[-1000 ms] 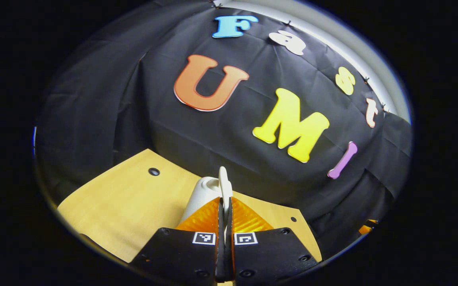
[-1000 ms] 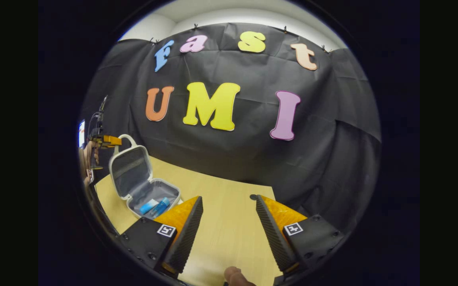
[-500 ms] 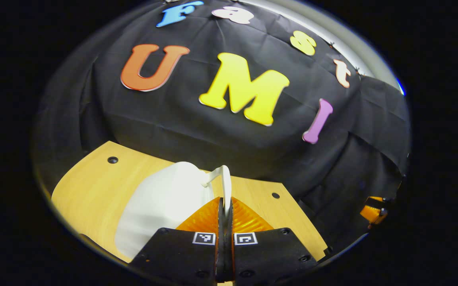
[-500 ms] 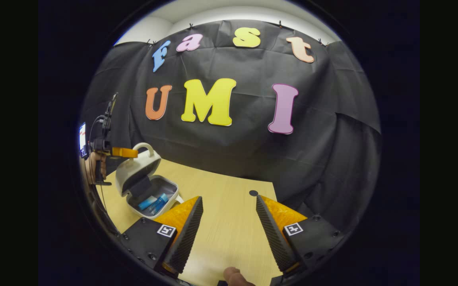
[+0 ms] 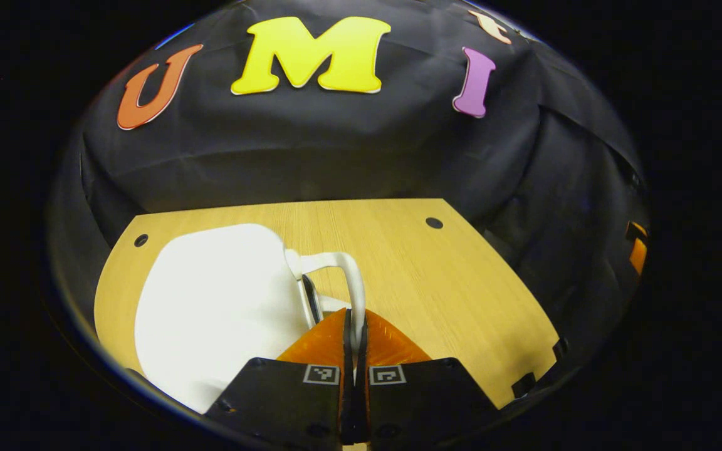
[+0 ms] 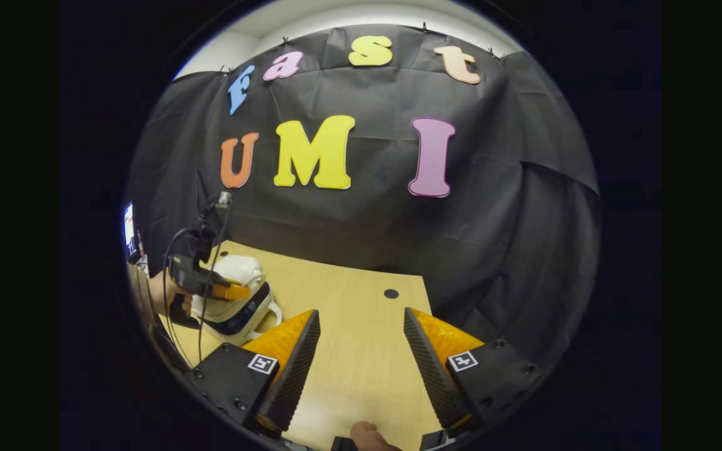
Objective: First open the suitcase, pack the skin care products into it, and then close the suitcase.
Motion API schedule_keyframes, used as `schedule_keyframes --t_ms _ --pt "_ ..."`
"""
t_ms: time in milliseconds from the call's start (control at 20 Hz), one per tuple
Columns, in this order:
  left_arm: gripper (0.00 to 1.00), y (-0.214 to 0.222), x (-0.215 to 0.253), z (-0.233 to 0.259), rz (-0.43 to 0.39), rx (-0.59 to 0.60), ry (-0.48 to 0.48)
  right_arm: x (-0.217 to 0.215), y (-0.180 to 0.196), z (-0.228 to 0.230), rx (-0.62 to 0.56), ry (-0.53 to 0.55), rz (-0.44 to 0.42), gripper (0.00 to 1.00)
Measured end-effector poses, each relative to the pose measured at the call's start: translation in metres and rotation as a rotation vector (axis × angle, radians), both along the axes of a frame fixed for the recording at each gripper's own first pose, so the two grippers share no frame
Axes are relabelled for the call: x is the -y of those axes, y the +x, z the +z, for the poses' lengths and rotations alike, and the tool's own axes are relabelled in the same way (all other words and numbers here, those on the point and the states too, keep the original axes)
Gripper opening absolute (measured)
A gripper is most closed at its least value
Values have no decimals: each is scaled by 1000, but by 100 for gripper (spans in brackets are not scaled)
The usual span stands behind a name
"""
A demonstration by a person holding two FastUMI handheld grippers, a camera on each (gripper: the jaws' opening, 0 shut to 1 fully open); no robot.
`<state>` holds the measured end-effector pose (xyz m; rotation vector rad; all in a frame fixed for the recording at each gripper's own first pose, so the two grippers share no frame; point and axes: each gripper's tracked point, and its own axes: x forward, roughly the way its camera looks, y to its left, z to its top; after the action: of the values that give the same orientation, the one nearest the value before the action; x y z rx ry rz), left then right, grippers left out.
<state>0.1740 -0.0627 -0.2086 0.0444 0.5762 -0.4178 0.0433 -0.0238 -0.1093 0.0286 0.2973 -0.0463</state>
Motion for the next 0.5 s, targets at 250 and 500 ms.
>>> schedule_keyframes --t_ms 250,500 --pt "6 3 10 -27 3 -37 60 1 9 2 4 -6 -35 80" --pt "48 -17 20 3 -3 -45 -49 -19 23 14 15 24 -83 80"
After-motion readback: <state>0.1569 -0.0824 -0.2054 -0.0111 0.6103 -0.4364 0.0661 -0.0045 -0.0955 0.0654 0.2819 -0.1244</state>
